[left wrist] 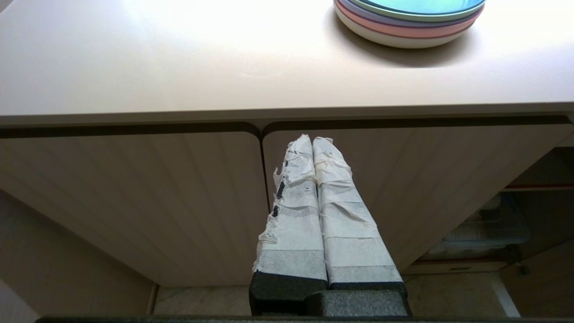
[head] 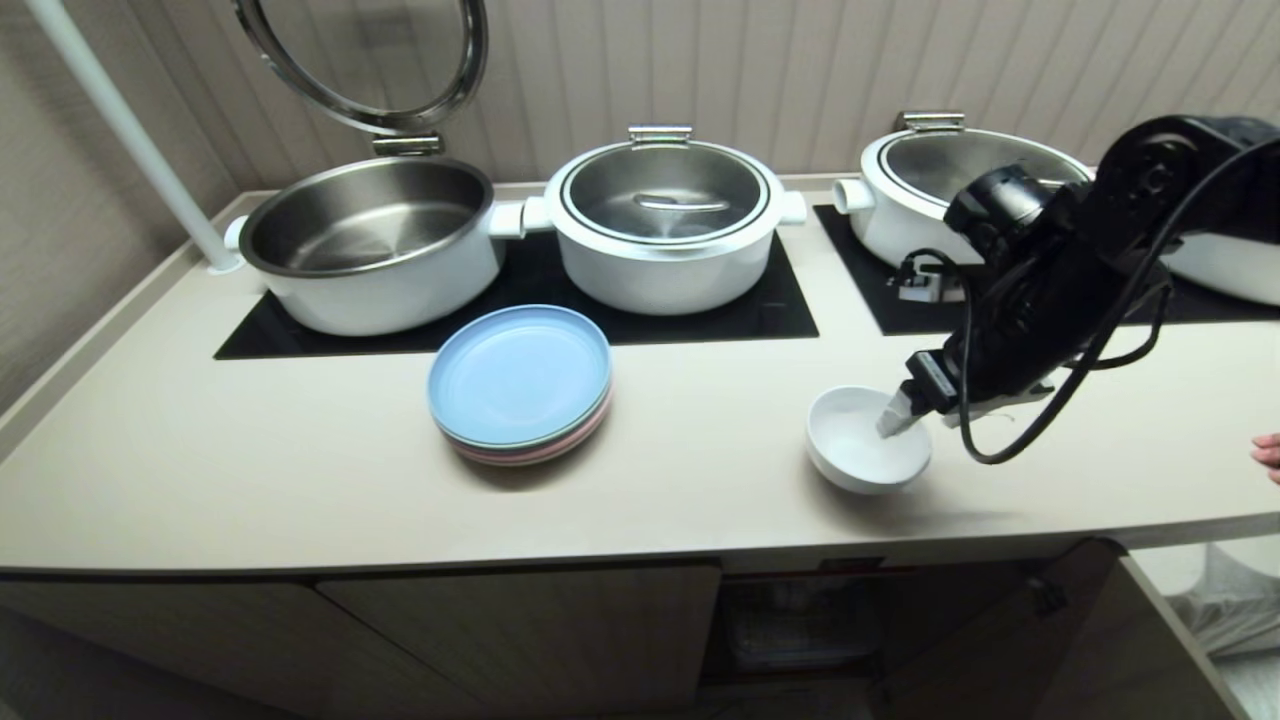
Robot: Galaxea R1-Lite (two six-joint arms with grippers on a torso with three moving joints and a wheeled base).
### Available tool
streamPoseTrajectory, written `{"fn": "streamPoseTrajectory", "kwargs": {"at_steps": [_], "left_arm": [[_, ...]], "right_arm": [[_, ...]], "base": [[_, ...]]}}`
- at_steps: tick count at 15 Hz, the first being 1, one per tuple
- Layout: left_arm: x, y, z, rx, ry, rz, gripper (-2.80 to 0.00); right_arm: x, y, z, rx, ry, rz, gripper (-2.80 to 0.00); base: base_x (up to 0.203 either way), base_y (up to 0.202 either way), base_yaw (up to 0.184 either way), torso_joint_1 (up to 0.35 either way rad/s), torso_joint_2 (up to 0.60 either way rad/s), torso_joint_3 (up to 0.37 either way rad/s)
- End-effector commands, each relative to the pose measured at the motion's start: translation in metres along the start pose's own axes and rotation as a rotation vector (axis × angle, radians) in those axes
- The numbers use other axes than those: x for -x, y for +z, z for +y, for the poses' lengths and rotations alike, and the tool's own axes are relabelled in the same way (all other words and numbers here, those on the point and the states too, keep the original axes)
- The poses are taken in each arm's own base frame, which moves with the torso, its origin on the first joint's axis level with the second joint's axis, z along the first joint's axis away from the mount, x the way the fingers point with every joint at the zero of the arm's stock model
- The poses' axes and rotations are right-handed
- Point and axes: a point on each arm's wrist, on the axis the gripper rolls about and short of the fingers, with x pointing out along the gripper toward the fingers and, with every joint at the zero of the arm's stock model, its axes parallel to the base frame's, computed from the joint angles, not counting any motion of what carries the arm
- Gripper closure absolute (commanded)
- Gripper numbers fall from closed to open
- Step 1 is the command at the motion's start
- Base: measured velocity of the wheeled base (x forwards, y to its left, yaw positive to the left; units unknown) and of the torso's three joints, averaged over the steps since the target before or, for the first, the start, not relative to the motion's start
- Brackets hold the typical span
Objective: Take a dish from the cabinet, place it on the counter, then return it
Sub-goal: Pick up the bowl from the table
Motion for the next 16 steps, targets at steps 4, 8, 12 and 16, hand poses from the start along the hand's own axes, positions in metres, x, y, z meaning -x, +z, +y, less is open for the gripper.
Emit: {"fn": "streamPoseTrajectory", "kwargs": {"at_steps": [4,8,12,16], "left_arm": [[0.0,0.0,0.0,0.001,0.002,0.0,0.0],[0.0,0.0,0.0,0.001,0.001,0.0,0.0],[0.0,0.0,0.0,0.001,0.0,0.0,0.0],[0.0,0.0,0.0,0.001,0.0,0.0,0.0]], "right_arm": [[-0.034,0.004,-0.002,0.011,-0.117,0.072,-2.8],[-0.055,0.009,0.006,0.024,-0.1,0.081,-2.8],[-0.063,0.012,0.012,0.037,-0.091,0.066,-2.8],[-0.063,0.013,0.011,0.034,-0.094,0.054,-2.8]], "base": [[0.0,0.0,0.0,0.0,0.0,0.0],[0.0,0.0,0.0,0.0,0.0,0.0],[0.0,0.0,0.0,0.0,0.0,0.0],[0.0,0.0,0.0,0.0,0.0,0.0]]}}
